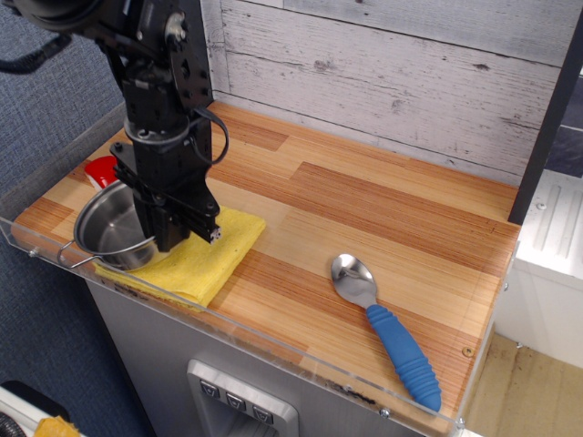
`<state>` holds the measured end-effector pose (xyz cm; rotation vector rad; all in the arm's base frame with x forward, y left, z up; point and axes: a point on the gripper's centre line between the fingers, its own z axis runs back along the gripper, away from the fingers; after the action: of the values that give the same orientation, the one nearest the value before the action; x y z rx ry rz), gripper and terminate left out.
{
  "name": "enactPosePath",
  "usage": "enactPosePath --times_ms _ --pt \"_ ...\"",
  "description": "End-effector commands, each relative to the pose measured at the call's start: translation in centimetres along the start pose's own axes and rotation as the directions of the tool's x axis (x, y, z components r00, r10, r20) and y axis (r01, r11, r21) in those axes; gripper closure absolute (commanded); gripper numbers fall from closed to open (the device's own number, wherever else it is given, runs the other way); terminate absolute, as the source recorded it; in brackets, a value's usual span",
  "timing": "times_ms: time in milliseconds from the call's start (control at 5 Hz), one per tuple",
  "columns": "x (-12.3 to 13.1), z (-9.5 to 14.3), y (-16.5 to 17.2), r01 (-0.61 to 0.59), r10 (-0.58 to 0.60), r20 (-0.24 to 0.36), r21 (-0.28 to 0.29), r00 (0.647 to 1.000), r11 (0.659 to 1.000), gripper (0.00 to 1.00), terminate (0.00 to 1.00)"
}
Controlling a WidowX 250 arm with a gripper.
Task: Place the pot behind the towel and spoon
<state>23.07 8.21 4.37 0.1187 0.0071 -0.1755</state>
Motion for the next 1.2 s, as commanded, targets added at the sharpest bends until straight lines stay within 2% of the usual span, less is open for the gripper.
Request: enactPosePath --times_ms 0,200,400,800,1000 --pt "0.7 3.0 -0.2 0.035 -0.037 0.050 0.032 0.998 0.999 1.00 0.00" --pt "1.6 4.8 -0.7 0.055 -0.058 0.025 0.094 0.998 0.994 1.00 0.00" --pt "2.6 6.4 -1.6 0.078 -0.083 0.029 0.143 0.996 0.987 1.00 0.00" --pt "3.8 7.7 -2.8 0.124 -0.138 0.068 0.183 0.988 0.975 1.00 0.00" --pt "5.4 8.1 -4.4 0.175 -0.196 0.105 0.185 0.975 0.967 1.00 0.00"
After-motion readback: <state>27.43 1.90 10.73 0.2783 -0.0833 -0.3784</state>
